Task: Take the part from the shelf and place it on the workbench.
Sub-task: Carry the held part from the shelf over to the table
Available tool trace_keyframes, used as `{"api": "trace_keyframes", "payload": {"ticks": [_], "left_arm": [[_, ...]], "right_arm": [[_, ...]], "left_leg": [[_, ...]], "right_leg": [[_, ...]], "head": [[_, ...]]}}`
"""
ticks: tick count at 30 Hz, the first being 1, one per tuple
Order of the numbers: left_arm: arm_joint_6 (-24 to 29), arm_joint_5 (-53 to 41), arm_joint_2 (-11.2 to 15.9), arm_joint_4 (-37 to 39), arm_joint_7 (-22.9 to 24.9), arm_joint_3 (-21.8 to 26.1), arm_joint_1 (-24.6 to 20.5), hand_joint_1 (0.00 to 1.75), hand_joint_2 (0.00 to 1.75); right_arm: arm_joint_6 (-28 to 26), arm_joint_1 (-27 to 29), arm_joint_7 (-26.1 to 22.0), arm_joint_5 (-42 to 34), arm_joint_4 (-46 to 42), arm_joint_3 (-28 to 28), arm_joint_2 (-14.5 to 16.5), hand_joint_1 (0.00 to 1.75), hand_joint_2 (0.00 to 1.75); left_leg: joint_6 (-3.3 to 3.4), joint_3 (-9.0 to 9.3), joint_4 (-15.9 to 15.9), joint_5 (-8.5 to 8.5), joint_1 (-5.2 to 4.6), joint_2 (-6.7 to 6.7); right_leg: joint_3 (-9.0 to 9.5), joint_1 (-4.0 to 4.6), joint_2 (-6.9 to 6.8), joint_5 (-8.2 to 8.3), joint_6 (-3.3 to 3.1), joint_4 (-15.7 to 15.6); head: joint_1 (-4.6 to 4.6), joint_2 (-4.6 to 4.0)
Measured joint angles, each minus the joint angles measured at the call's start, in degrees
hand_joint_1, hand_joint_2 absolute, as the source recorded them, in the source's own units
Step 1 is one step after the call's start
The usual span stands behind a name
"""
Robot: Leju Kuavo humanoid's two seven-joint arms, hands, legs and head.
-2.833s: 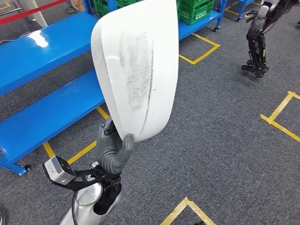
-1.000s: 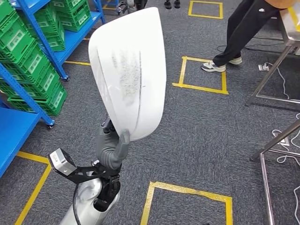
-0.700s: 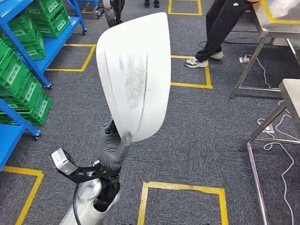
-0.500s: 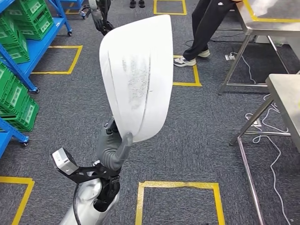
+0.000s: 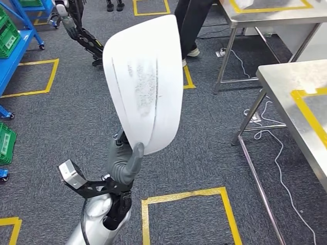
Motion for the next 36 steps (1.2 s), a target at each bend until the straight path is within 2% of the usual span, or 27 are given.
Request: {"api": "trace_keyframes", "payload": {"ticks": [1,3,5,6,7,8,9,10,11,12,14,16,17,18,20,22,23,24,25,27,28,29,31,32,34,36], "left_arm": [[0.0,0.0,0.0,0.0,0.0,0.0,0.0,1.75,1.75],[0.0,0.0,0.0,0.0,0.0,0.0,0.0,1.75,1.75],[0.0,0.0,0.1,0.0,0.0,0.0,0.0,1.75,1.75],[0.0,0.0,0.1,0.0,0.0,0.0,0.0,1.75,1.75],[0.0,0.0,0.2,0.0,0.0,0.0,0.1,1.75,1.75],[0.0,0.0,0.2,0.0,0.0,0.0,0.1,1.75,1.75],[0.0,0.0,0.2,0.1,0.0,0.0,0.1,1.75,1.75],[0.0,0.0,0.2,0.1,0.0,0.0,0.1,1.75,1.75],[0.0,0.0,0.2,0.1,0.0,0.0,0.1,1.75,1.75],[0.0,0.0,0.2,0.1,0.0,0.0,0.1,1.75,1.75],[0.0,-0.1,0.2,0.1,0.0,0.0,0.1,1.75,1.75],[0.0,-0.1,0.1,0.1,0.1,0.0,0.0,1.75,1.75],[0.0,-0.2,0.0,0.1,0.1,0.0,0.0,1.75,1.75],[0.0,-0.2,0.0,0.1,0.1,0.0,-0.1,1.75,1.75],[0.0,-0.2,0.0,0.1,0.1,0.1,-0.2,1.75,1.75],[0.0,-0.3,0.0,0.1,0.1,0.2,-0.1,1.75,1.75],[0.0,-0.3,0.0,0.1,0.1,0.2,-0.1,1.75,1.75],[0.0,-0.3,0.0,0.2,0.1,0.2,-0.1,1.75,1.75],[0.0,-0.3,0.0,0.2,0.1,0.2,-0.1,1.75,1.75],[0.0,-0.3,0.0,0.2,0.1,0.2,-0.2,1.75,1.75],[0.0,-0.3,0.0,0.2,0.1,0.2,-0.2,1.75,1.75],[0.0,-0.3,0.0,0.2,0.1,0.2,-0.3,1.75,1.75],[0.0,-0.3,-0.1,0.2,0.1,0.2,-0.3,1.75,1.75],[0.0,-0.3,-0.1,0.2,0.2,0.2,-0.3,1.75,1.75],[0.0,-0.3,-0.1,0.2,0.2,0.2,-0.4,1.75,1.75],[0.0,-0.3,0.0,0.2,0.2,0.2,-0.3,1.75,1.75]], "right_arm": [[0.0,0.1,0.0,0.0,0.0,0.0,0.0,0.00,1.75],[0.0,0.1,0.0,0.1,0.0,0.0,0.0,0.00,1.75],[0.0,0.1,0.0,0.3,0.0,0.0,0.0,0.00,1.75],[0.0,0.0,-0.1,0.3,0.0,0.0,0.0,0.00,1.75],[0.0,0.0,-0.1,0.4,0.0,0.0,0.0,0.00,1.75],[0.0,0.0,-0.1,0.4,0.0,0.0,0.0,0.00,1.75],[0.0,0.1,-0.1,0.4,0.0,0.0,0.0,0.00,1.75],[0.0,0.1,-0.1,0.4,0.0,0.0,0.0,0.00,1.75],[0.0,0.1,-0.1,0.4,0.0,0.0,0.0,0.00,1.75],[0.0,0.0,-0.1,0.4,0.0,0.0,0.0,0.00,1.75],[0.0,0.0,-0.1,0.4,0.0,0.0,-0.1,0.00,1.75],[0.0,0.2,-0.1,0.4,0.0,0.0,-0.1,0.00,1.75],[0.1,0.4,-0.1,0.4,0.0,0.0,-0.1,0.00,1.75],[0.1,0.5,-0.1,0.4,0.0,0.0,-0.1,0.00,1.75],[0.1,0.3,-0.1,0.4,0.0,0.0,-0.1,0.00,1.75],[0.1,0.2,-0.1,0.4,0.0,0.0,-0.1,0.00,1.75],[0.2,0.2,-0.1,0.4,0.0,0.0,-0.1,0.00,1.75],[0.2,0.2,-0.1,0.3,0.0,0.0,-0.1,0.00,1.75],[0.2,0.3,-0.1,0.3,0.0,0.0,-0.1,0.00,1.75],[0.2,0.1,0.0,0.3,0.0,0.0,-0.1,0.00,1.75],[0.2,0.0,-0.1,0.3,0.0,0.0,-0.1,0.00,1.75],[0.2,-0.1,-0.1,0.3,0.0,0.0,-0.1,0.00,1.75],[0.2,-0.1,-0.1,0.2,0.0,0.0,-0.1,0.00,1.75],[0.2,-0.1,-0.1,0.1,0.0,0.0,-0.1,0.00,1.75],[0.2,0.0,-0.1,0.0,0.0,0.0,-0.1,0.00,1.75],[0.2,-0.1,-0.1,-0.1,0.0,0.0,-0.1,0.00,1.75]], "left_leg": [[-0.32,0.08,0.0,-0.19,0.11,0.09],[-0.90,-0.79,2.3,-2.01,0.32,-1.54],[-1.14,-4.07,9.1,-5.63,0.40,-4.02],[-1.16,-6.16,13.1,-7.15,0.40,-4.59],[-1.14,-7.75,15.9,-7.76,0.40,-4.83],[-1.08,-8.44,16.8,-7.19,0.41,-4.96],[-1.00,-7.99,15.3,-5.54,0.45,-5.11],[-0.95,-6.62,12.1,-3.27,0.57,-5.62],[-0.96,-4.89,8.3,-1.16,0.80,-6.99],[-0.94,-3.32,4.7,0.11,1.09,-8.46],[-0.63,-1.91,1.2,0.71,1.31,-10.52],[0.21,-1.87,0.9,0.73,1.14,-9.64],[0.64,-1.81,0.8,0.85,1.11,-8.97],[1.04,-1.74,0.6,0.96,1.10,-8.23],[1.56,-1.67,0.5,0.95,0.85,-6.63],[1.80,-1.66,0.5,0.85,0.52,-4.92],[1.85,-1.65,0.5,0.82,0.41,-4.16],[1.85,-1.61,0.5,0.78,0.35,-3.48],[1.80,-1.54,0.5,0.72,0.32,-2.88],[1.47,-1.32,0.6,0.50,0.12,-1.85],[1.24,-1.24,0.7,0.39,-0.04,-1.38],[0.99,-1.18,0.7,0.31,-0.19,-0.94],[0.46,-1.12,0.7,0.25,-0.22,-0.05],[0.12,-1.12,0.8,0.02,-0.11,-0.28],[-0.52,-2.23,3.6,-1.94,0.11,-2.20],[-0.86,-5.57,10.6,-5.51,0.24,-4.31]], "right_leg": [[-0.06,-0.03,0.59,0.06,-0.30,-0.1],[-0.03,-0.26,1.76,0.20,-0.90,-0.2],[-0.04,-0.42,2.91,0.27,-1.26,-0.3],[-0.08,-0.43,3.57,0.28,-1.35,-0.3],[-0.10,-0.43,4.29,0.29,-1.37,-0.3],[-0.09,-0.44,5.05,0.31,-1.36,-0.3],[-0.06,-0.48,5.83,0.34,-1.30,-0.3],[-0.02,-0.55,6.60,0.39,-1.19,-0.3],[-0.07,-0.60,7.34,0.43,-0.98,-0.2],[-0.28,-0.60,8.06,0.48,-0.70,-0.1],[-0.91,-0.75,9.31,0.75,0.08,-0.1],[-1.40,-1.06,10.08,1.13,0.88,-0.4],[-1.71,-1.01,9.30,0.95,1.13,0.0],[-2.43,-0.89,7.85,0.18,1.29,1.3],[-5.43,-0.58,4.29,-3.18,1.43,7.6],[-8.78,-0.57,2.95,-6.28,1.52,15.0],[-9.27,-0.56,2.78,-6.51,1.50,16.4],[-8.59,-0.54,2.63,-5.72,1.42,15.6],[-6.76,-0.49,2.26,-4.19,1.30,12.6],[-1.92,-0.12,0.03,-1.44,0.85,4.6],[-0.33,0.08,-0.80,-0.77,0.52,1.8],[0.42,0.27,-1.27,-0.61,0.16,0.5],[0.25,0.44,-0.16,-0.52,-0.57,0.2],[0.22,0.38,0.45,-0.40,-0.88,0.1],[0.30,0.05,1.63,-0.12,-1.43,-0.2],[0.24,-0.19,2.81,-0.03,-1.70,-0.2]], "head": [[0.01,0.00],[-0.11,0.00],[-0.35,0.00],[-0.42,0.00],[-0.46,0.00],[-0.46,0.00],[-0.46,0.00],[-0.46,0.00],[-0.49,0.00],[-0.52,0.00],[-0.58,0.00],[-0.61,0.00],[-0.48,0.00],[-0.25,0.00],[0.13,0.00],[0.14,0.00],[0.16,0.00],[0.16,0.00],[0.16,0.00],[0.15,0.00],[0.11,0.00],[0.04,0.00],[-0.03,0.00],[-0.03,0.00],[-0.13,0.00],[-0.32,0.00]]}}
